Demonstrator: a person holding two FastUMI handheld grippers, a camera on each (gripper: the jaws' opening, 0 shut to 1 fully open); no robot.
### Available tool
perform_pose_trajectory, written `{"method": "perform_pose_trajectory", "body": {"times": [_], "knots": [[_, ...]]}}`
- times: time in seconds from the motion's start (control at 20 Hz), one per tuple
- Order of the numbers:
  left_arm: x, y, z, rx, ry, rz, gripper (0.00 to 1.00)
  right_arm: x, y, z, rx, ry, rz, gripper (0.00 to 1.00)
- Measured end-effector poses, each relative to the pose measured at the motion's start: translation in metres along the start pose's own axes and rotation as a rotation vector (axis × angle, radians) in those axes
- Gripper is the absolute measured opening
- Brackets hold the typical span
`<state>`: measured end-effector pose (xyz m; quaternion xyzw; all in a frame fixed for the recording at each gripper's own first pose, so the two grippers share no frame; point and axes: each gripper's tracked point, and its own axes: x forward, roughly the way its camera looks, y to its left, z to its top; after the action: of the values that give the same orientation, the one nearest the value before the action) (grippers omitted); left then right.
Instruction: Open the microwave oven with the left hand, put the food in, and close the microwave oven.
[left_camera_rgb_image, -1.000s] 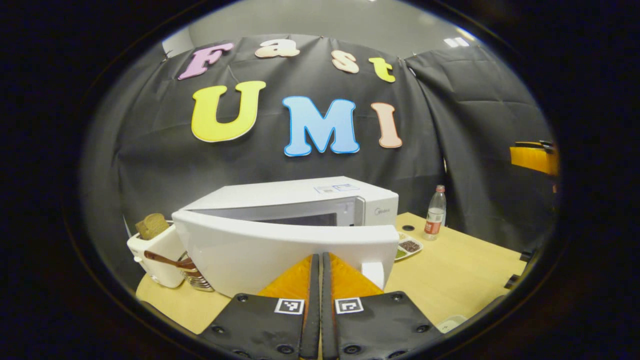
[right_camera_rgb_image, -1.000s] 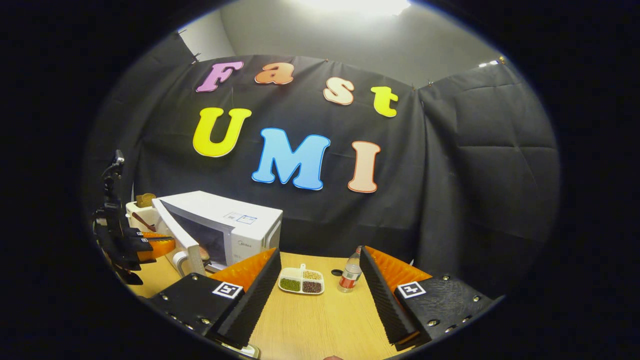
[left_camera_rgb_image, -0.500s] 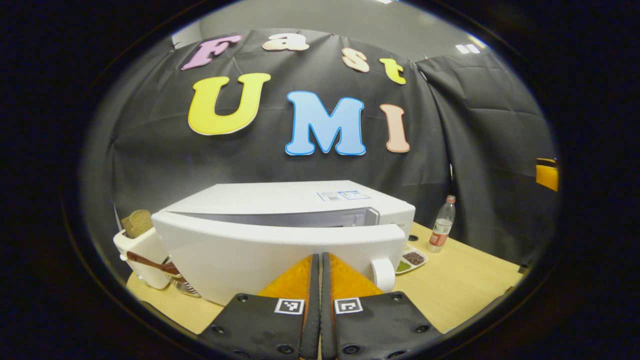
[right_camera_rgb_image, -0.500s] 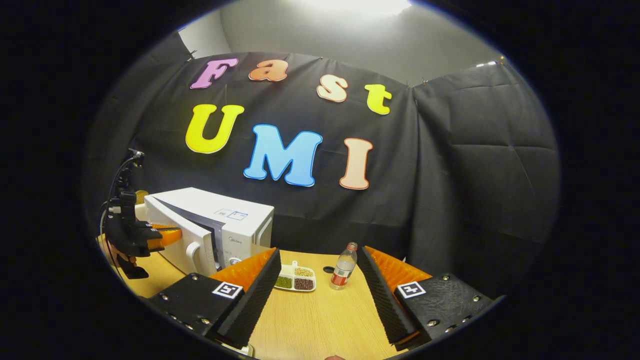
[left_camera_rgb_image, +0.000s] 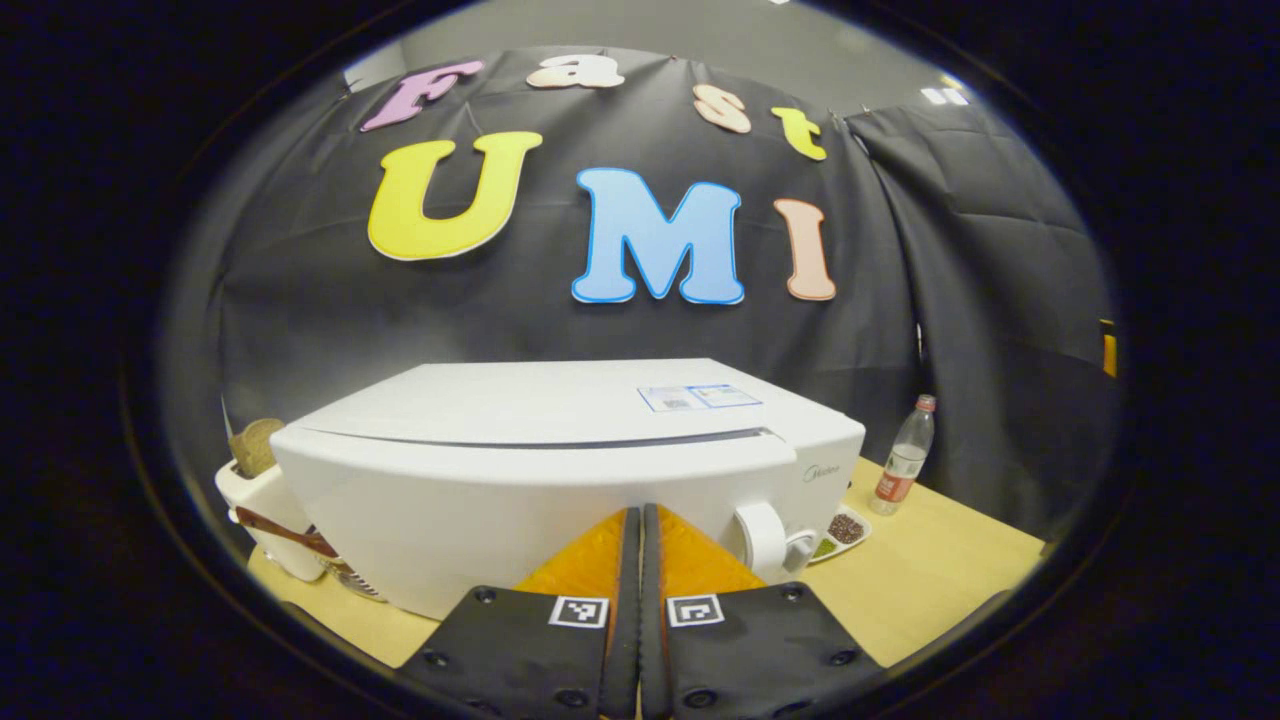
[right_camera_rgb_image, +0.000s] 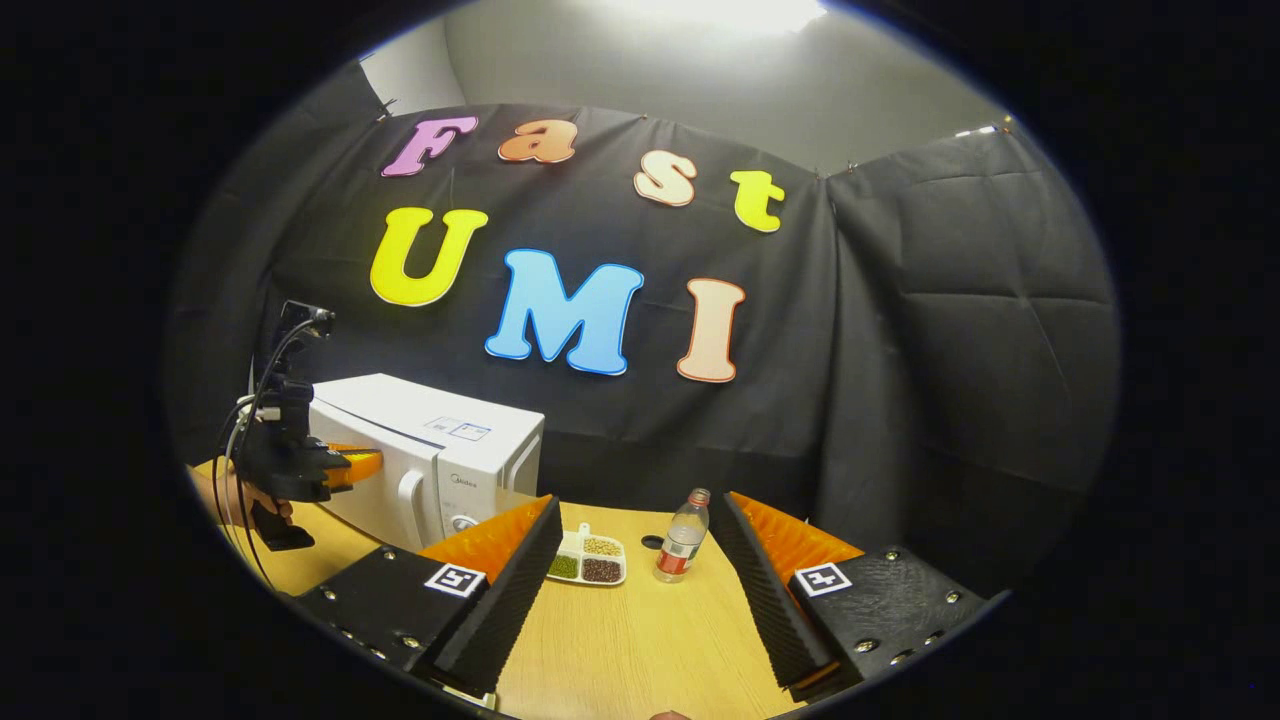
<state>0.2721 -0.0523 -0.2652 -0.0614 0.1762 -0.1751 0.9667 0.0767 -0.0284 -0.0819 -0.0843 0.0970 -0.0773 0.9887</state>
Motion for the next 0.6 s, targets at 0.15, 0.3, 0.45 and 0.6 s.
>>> {"method": "perform_pose_trajectory", "body": {"times": [0.15, 0.3, 0.45, 0.6], "knots": [[0.003, -0.001, 0.002, 0.034, 0.008, 0.012, 0.08, 0.001, -0.003, -0.001, 0.005, -0.002, 0.013, 0.97], [0.011, -0.001, -0.005, 0.041, 0.057, 0.022, 0.07, 0.0, -0.001, -0.001, 0.02, -0.005, 0.045, 0.97], [0.007, -0.005, 0.009, 0.105, 0.032, 0.058, 0.07, -0.002, 0.008, 0.003, 0.019, -0.025, 0.101, 0.96], [-0.025, -0.016, 0.046, 0.102, -0.048, 0.078, 0.07, -0.005, 0.01, 0.011, 0.032, -0.057, 0.152, 0.97]]}}
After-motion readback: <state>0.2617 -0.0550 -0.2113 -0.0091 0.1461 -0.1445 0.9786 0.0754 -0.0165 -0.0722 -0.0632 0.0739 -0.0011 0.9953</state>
